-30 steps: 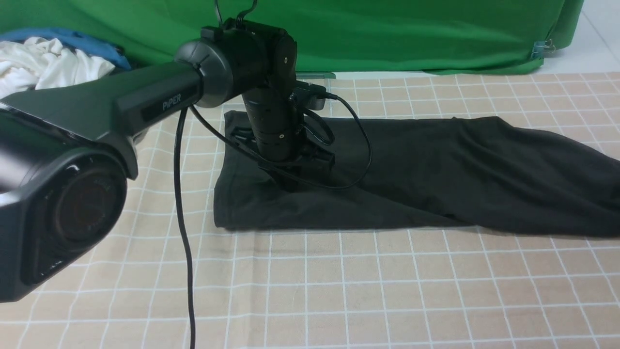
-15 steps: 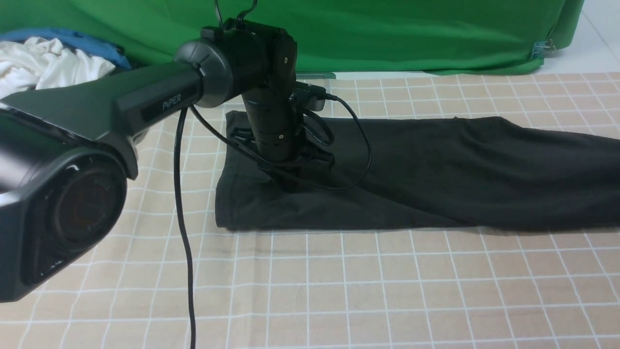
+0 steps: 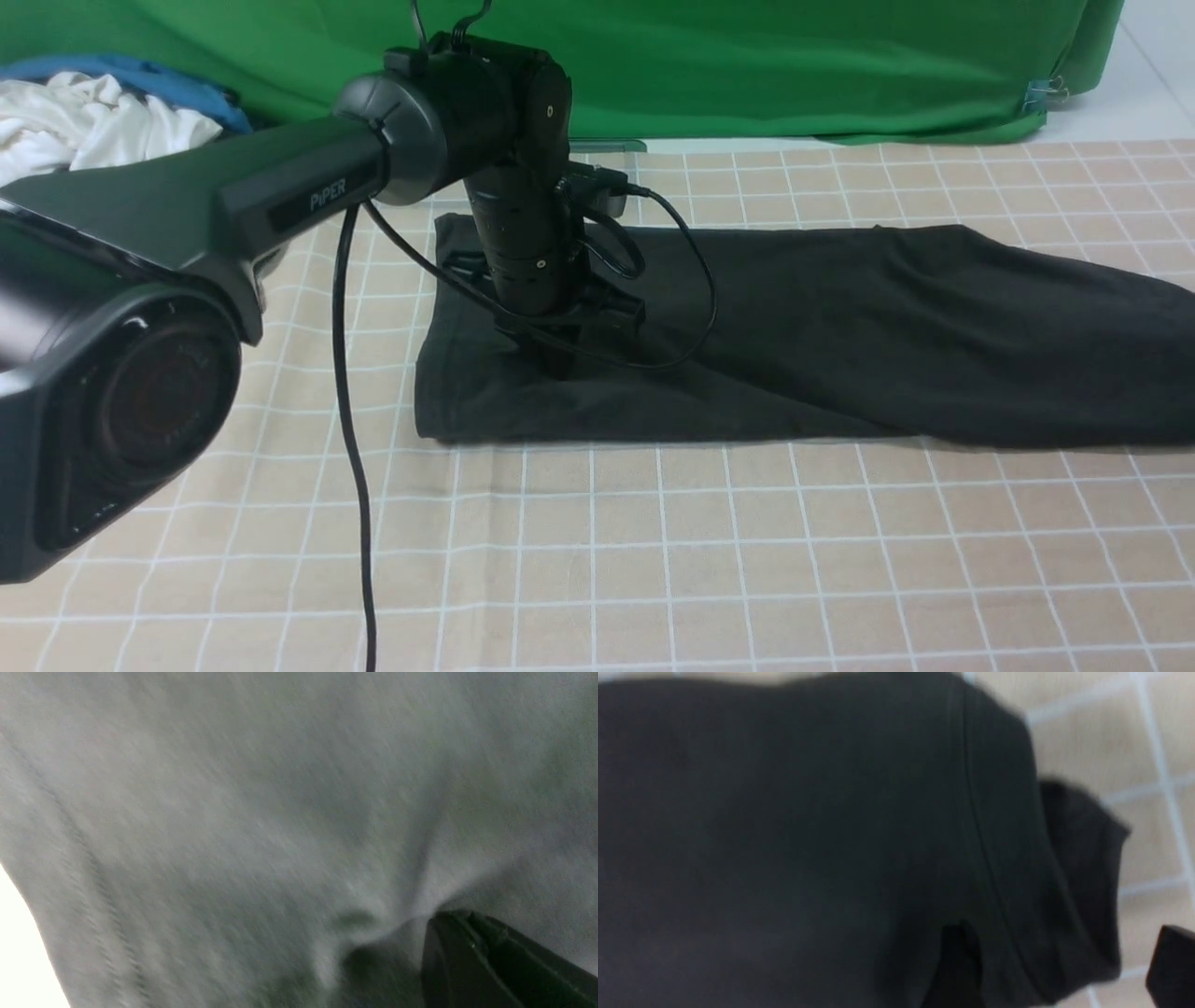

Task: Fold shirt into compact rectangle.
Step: 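Pull the folded dark garment lengthwise by its ends to straighten it flat on the table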

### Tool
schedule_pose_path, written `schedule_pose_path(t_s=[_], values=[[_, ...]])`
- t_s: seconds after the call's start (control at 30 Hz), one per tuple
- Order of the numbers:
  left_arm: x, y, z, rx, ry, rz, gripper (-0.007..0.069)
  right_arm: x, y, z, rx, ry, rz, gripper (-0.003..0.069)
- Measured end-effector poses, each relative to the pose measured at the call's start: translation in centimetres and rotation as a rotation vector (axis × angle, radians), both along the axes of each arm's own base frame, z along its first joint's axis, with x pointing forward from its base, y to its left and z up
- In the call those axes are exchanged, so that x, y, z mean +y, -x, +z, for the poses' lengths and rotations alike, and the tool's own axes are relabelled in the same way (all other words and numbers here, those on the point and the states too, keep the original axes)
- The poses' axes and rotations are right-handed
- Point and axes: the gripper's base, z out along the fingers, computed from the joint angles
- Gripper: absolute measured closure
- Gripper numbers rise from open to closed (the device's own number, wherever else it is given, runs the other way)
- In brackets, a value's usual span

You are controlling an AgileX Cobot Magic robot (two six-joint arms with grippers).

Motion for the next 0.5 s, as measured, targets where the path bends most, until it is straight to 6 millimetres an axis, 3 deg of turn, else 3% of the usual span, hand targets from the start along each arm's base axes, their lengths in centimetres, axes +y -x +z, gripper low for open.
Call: schedule_pose_path(t_s=[0.13,0.3,0.4,0.43,0.5], values=[[-0.1,0.1,-0.3,0.019,0.001,0.002,0.0606,0.1,1.0,-1.7,0.071,0.010,-0.009,0.0105],[-0.1,0.0,-1.3,0.037,-0.009,0.002,0.0606,0.1,0.7,-2.1,0.032,0.019,-0.026,0.0132],[-0.1,-0.1,-1.6,0.044,-0.011,0.002,0.0606,0.0,0.4,-2.5,0.014,0.016,-0.027,0.0251],[-0.1,-0.1,-1.7,0.047,-0.013,0.002,0.0606,0.0,0.4,-2.8,0.016,0.013,-0.008,0.0382],[-0.1,-0.1,-1.7,0.047,-0.018,0.000,0.0606,0.0,0.3,-3.0,0.015,0.011,0.014,0.0526]])
